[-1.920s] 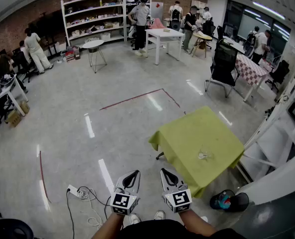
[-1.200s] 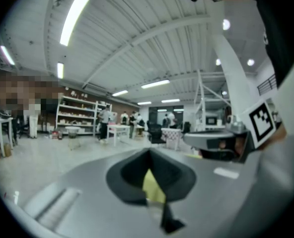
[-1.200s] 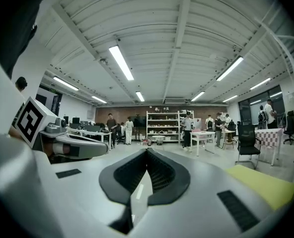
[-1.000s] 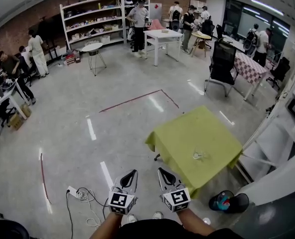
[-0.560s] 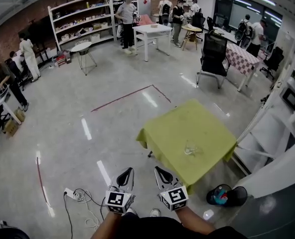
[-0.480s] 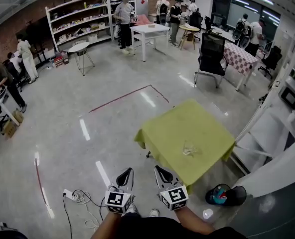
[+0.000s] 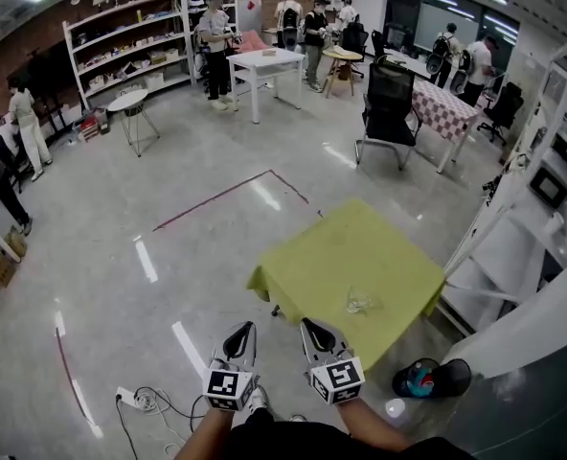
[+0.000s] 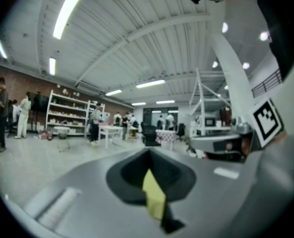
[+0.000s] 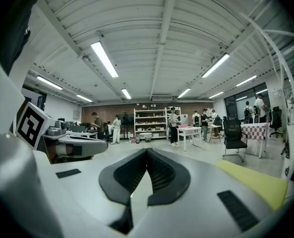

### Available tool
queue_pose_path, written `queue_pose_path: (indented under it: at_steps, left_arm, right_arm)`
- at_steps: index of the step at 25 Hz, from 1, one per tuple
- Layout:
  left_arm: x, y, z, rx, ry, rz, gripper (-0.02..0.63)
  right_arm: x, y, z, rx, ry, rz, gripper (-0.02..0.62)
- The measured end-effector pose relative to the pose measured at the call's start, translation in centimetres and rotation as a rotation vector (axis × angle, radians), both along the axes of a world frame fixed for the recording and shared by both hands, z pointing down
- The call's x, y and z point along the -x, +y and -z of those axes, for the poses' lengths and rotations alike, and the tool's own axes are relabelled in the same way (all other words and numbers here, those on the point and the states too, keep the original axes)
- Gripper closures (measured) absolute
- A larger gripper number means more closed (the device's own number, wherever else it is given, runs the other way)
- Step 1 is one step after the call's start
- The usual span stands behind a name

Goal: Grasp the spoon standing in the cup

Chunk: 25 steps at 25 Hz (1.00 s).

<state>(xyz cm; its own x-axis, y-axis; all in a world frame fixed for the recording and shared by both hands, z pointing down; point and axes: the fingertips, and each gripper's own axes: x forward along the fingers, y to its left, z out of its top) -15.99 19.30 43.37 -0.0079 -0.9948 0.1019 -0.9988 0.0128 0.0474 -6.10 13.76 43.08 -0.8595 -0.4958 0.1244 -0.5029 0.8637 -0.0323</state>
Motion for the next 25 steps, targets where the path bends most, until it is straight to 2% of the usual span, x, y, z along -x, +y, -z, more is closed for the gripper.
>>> queue_pose_path:
  at_steps: [3, 7, 13, 18, 25]
  left_arm:
    - [1.2, -1.8, 0.2, 0.007, -0.002, -0.037, 0.6]
    - [3.1, -3.6, 0.8, -0.001, 0.033, -0.071, 0.6]
    - [5.1, -5.7, 0.7, -0.009, 0.008, -0.128, 0.6]
    - [5.6, -6.8, 1.7, -0.071, 0.009, -0.188, 0.6]
    - [5.1, -8.4, 0.9, -0.075, 0.015, -0.284, 0.6]
  right_arm:
    - [1.2, -1.7, -0.2, 0.002, 0.002, -0.024, 0.589]
    - [3.1, -3.3, 0.2, -0.001, -0.007, -0.056, 0.589]
    - [5.1, -5.1, 0.4, -0.025, 0.021, -0.102, 0.589]
    - [5.6, -6.1, 0.2, -0.028, 0.042, -0.158, 0.589]
    - [5.6, -7.1, 0.1, -0.043, 0.036, -0.22, 0.589]
